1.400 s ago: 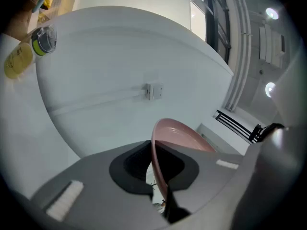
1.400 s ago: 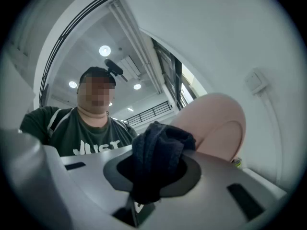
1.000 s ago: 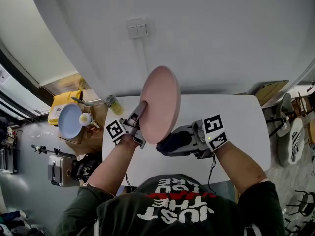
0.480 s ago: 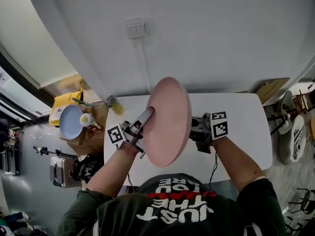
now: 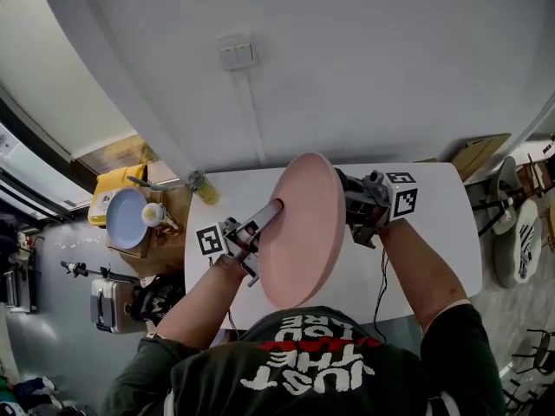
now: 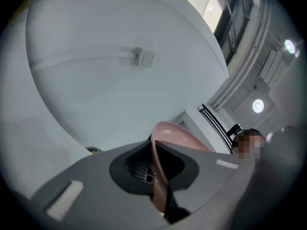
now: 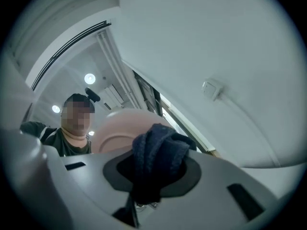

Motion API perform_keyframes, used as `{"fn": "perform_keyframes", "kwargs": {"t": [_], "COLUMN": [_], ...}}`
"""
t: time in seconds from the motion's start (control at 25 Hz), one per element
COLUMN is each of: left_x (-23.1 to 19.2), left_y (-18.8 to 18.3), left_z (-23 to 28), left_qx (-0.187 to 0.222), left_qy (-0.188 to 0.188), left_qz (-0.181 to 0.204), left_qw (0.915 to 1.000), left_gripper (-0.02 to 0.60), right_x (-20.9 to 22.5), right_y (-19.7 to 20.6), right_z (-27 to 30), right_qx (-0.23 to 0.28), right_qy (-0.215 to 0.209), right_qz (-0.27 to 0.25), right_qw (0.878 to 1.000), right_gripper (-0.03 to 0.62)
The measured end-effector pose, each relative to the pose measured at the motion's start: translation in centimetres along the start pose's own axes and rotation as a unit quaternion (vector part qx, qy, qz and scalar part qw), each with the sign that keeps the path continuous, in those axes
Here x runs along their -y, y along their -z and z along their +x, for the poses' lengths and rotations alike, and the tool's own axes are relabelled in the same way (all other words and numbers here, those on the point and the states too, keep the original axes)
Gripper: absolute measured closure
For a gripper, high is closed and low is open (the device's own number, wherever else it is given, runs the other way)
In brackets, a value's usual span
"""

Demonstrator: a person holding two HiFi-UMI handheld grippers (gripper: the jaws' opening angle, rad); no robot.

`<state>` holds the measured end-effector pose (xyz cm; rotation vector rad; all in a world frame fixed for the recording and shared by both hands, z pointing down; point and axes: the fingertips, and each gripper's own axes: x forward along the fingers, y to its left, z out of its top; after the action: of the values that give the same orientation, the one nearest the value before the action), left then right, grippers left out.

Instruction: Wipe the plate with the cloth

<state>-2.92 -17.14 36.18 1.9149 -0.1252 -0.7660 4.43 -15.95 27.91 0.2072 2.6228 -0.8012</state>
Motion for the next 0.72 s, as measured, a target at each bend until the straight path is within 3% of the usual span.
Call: {"fn": "perform_keyframes", "kwargs": {"t": [0.24,0.4,0.72], "left_x": [-2.3,-3.0,-1.5], "left_y": [-1.5,-3.4,-3.6], "left_z": [-1.9,-2.7,0.0], "left_qx": [0.028,0.057,0.062], "left_qy": [-0.050,-0.078,-0.050], "left_qz": [0.008,0.018,0.006], "left_qw": [0.9983,0.9951,0.9968], "left_gripper": [0.563,0.563,0.563], "right_x": [-3.4,-7.0,-8.7], "right_y": [-3.1,-2.4,3.6], "right_z": [0.0,1.0,3.0], "right_qx": [0.001,-0.030,-0.103], "right_qy": [-0.023,-0.057,-0.098], "right_qz": [-0.047,-0.065,-0.031], "right_qw": [0.999,0.996,0.989], "right_gripper": [0.520,0.520,0.520]}}
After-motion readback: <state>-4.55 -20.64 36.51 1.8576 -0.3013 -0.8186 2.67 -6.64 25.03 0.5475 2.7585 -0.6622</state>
